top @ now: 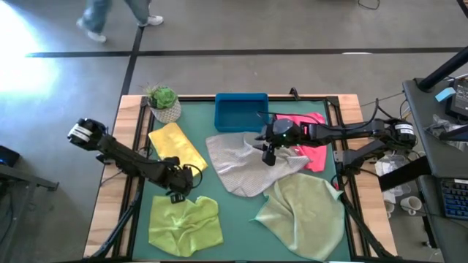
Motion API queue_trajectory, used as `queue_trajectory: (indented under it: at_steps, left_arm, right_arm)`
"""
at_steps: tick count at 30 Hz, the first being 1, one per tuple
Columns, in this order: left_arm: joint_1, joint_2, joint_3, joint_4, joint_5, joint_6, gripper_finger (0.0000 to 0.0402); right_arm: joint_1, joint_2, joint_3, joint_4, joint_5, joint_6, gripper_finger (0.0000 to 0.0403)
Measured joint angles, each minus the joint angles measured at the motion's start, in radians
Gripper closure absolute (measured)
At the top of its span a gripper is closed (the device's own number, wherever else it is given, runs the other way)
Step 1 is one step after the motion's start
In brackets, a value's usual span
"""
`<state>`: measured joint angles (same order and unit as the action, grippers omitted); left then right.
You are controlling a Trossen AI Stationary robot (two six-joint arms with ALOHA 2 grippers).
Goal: Fold microfiber towels
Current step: Fold the yellow microfiber cloth
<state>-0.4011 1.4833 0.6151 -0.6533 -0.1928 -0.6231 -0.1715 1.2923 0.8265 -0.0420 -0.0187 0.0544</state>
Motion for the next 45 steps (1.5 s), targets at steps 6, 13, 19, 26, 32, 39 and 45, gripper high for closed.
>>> queue_trajectory:
  at_steps: [6,13,19,26,32,39,45]
  left_arm:
    - [0.0,0.016,0.0,0.003,0.0,0.001,0.0361]
    - [0.002,-0.015,-0.004,0.018,0.001,0.0,0.0398]
    - [0.002,-0.08,0.031,0.047,0.011,0.001,0.0401]
    - [0.002,-0.145,0.065,0.024,0.015,0.009,0.0401]
    - [0.002,-0.155,0.068,0.025,0.01,0.009,0.0401]
    - [0.002,-0.157,0.073,0.02,0.008,0.008,0.0401]
    - [0.002,-0.158,0.079,0.017,0.016,0.003,0.0402]
  right_arm:
    - [-0.021,0.095,0.045,0.047,-0.09,0.016,0.0252]
    - [-0.021,0.283,0.222,0.039,-0.231,-0.069,0.0252]
    - [-0.021,0.432,0.393,-0.059,-0.283,-0.168,0.0252]
    - [-0.02,0.548,0.538,-0.104,-0.405,-0.224,0.0252]
    - [0.002,0.634,0.62,-0.101,-0.48,-0.308,0.0252]
    - [0.047,0.764,0.753,-0.106,-0.49,-0.382,0.0252]
    - [0.056,0.839,0.847,-0.143,-0.488,-0.415,0.0252]
